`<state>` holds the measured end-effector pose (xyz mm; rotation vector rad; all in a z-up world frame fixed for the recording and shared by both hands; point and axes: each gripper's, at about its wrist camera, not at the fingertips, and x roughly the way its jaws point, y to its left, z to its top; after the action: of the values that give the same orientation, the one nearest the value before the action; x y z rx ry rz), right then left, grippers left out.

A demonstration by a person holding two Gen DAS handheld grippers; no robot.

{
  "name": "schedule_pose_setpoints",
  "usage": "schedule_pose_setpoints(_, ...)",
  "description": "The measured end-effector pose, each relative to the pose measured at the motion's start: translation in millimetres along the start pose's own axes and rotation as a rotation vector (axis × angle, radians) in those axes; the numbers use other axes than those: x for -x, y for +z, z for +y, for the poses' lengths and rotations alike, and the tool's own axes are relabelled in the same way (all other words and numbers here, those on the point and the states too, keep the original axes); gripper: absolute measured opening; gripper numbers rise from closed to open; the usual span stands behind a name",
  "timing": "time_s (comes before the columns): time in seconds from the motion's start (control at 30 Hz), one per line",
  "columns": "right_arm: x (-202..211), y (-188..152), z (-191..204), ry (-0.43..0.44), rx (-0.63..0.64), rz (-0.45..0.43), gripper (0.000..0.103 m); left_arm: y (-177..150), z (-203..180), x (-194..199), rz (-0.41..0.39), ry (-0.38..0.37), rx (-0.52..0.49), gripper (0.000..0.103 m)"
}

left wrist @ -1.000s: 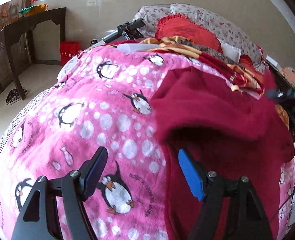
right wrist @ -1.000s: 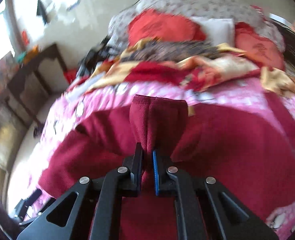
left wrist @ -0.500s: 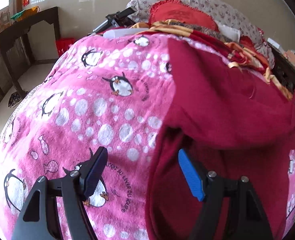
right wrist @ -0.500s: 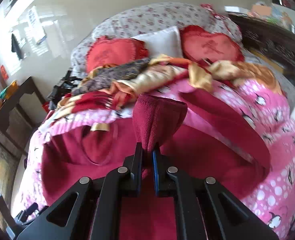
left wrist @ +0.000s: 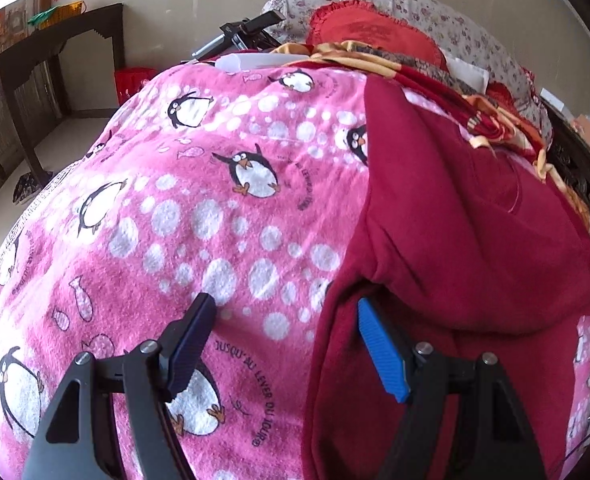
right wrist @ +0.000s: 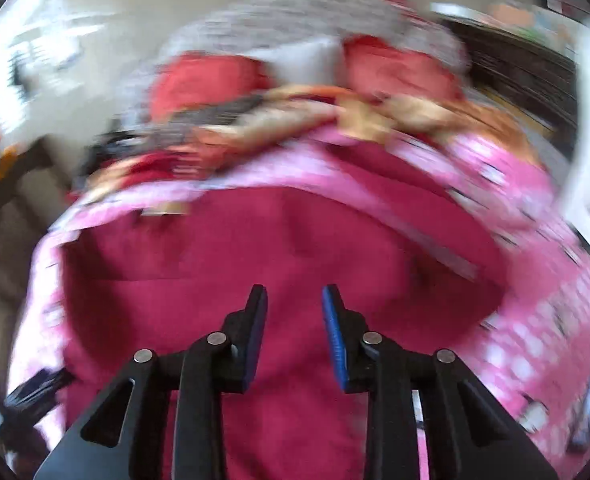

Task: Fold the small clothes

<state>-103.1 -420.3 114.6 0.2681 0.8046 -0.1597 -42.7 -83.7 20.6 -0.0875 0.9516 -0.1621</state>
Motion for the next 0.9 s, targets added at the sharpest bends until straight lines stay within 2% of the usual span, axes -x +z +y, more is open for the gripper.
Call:
schedule_pose_setpoints(0.07, -6.5, 5.2, 30.2, 0.076, 0.081, -0.001, 0.009, 3.1, 0.9, 2.0, -0.013, -0.021, 0.019, 0.077)
schedule_pose_setpoints(0.13, -24.4, 7.5, 68.9, 0.201, 0.178, 0.047, 0.011, 6.8, 0.0, 2.2, -0.015, -0.059, 0.023, 0.077)
schedule_pose_setpoints(0.17, -35.2, 6.9, 85.5, 0.233, 0.219, 0.068, 0.011, 9.3, -0.9, 1.3, -0.009, -0.075, 0.021, 0.077)
schedule_pose_setpoints(0.3, -79.6, 4.1, 136.8, 0.179, 0.423, 0.07, 0.011, 13.4, 2.4, -1.4, -0.001, -0.079, 0.028, 0.077)
schedule_pose_setpoints(0.37, -103.1, 4.1, 151.9, 0.154, 0.512, 0.102, 0.012, 13.3, 6.8, -2.8, 0.0, -0.083, 0.038, 0.077)
schedule_pose_setpoints(0.43, -127.2, 1.4, 161.9, 0.172, 0.584, 0.164, 0.012, 12.0, 10.3, -4.6, -0.003, -0.082, 0.041, 0.077)
schedule_pose_setpoints(0.5, -142.2, 0.1, 164.9, 0.201, 0.614, 0.213, 0.012, 10.6, 11.7, -6.4, -0.007, -0.081, 0.032, 0.077)
schedule_pose_setpoints(0.63, -147.9, -2.5, 165.4, 0.216, 0.648, 0.217, 0.011, 10.7, 9.8, -8.1, -0.016, -0.069, 0.022, 0.077)
schedule_pose_setpoints(0.67, -149.5, -1.3, 164.5, 0.21, 0.636, 0.218, 0.002, 10.9, 9.4, -8.4, -0.016, -0.067, 0.021, 0.077)
schedule_pose_setpoints(0.7, -147.9, -0.4, 164.0, 0.201, 0.632, 0.213, 0.0, 11.3, 9.6, -8.5, -0.016, -0.067, 0.021, 0.077)
schedule_pose_setpoints(0.8, -130.2, 6.3, 161.9, 0.177, 0.622, 0.146, 0.0, 11.7, 10.6, -9.1, -0.02, -0.072, 0.025, 0.077)
schedule_pose_setpoints(0.9, -116.3, 20.4, 149.0, 0.121, 0.535, 0.066, 0.0, 11.2, 10.1, -9.5, -0.025, -0.071, 0.021, 0.077)
